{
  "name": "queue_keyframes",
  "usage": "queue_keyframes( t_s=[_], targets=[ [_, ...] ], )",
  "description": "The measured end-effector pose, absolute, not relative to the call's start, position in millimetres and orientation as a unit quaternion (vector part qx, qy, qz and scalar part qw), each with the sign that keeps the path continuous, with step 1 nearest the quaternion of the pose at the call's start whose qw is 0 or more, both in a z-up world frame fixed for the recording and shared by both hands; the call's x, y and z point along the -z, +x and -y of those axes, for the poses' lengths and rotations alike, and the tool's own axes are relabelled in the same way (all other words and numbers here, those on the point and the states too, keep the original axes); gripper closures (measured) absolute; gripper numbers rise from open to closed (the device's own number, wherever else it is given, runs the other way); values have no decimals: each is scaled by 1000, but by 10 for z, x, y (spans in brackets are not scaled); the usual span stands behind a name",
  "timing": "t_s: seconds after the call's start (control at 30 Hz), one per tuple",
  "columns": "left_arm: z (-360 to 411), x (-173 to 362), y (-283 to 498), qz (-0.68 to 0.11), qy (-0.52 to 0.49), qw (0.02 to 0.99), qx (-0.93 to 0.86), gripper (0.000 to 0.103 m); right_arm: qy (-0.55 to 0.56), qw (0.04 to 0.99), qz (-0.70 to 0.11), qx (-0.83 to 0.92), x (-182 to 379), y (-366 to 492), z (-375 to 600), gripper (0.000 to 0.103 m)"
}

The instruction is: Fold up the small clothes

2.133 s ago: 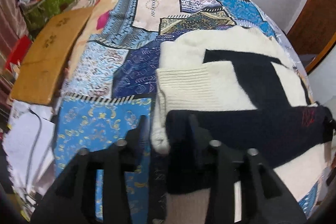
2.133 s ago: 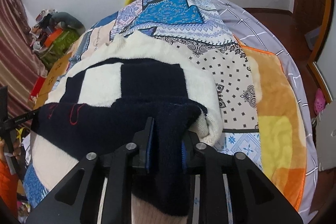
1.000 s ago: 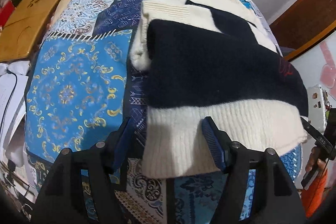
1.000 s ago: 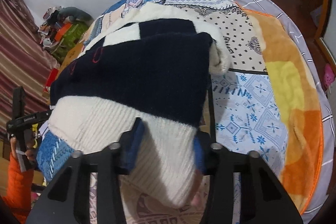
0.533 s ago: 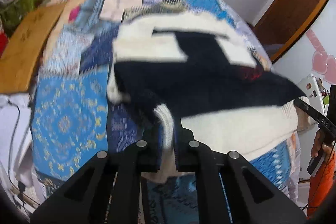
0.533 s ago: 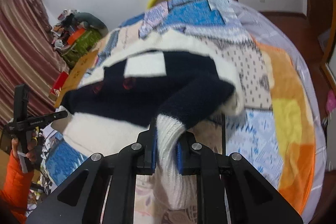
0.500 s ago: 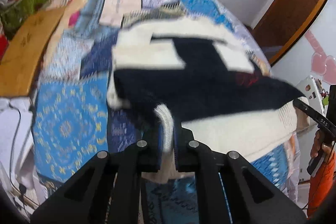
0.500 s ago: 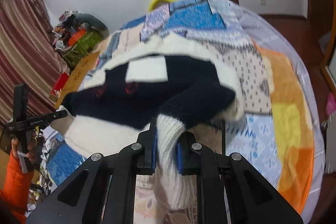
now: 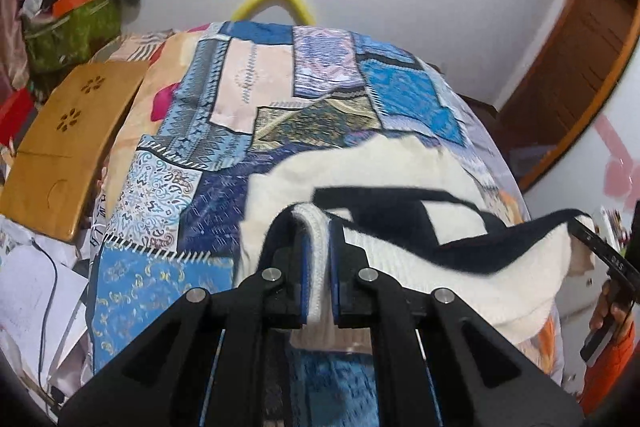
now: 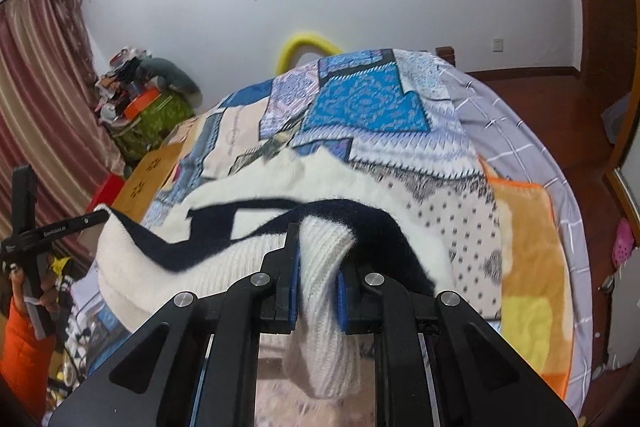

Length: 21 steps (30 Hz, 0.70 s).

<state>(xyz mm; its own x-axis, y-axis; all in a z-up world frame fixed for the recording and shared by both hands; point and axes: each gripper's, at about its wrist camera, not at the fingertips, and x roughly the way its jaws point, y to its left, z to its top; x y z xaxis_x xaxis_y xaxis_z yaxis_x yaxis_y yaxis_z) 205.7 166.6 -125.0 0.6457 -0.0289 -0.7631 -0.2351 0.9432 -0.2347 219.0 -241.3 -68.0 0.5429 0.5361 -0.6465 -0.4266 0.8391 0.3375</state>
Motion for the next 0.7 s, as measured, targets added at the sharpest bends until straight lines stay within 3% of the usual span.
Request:
queue_keyframes(
  t_s=[0.7],
  targets=[
    [-2108, 2172, 2844, -491, -167, 847, -113, 94, 80, 830, -491, -251, 1478, 3175, 2242, 89]
  ],
)
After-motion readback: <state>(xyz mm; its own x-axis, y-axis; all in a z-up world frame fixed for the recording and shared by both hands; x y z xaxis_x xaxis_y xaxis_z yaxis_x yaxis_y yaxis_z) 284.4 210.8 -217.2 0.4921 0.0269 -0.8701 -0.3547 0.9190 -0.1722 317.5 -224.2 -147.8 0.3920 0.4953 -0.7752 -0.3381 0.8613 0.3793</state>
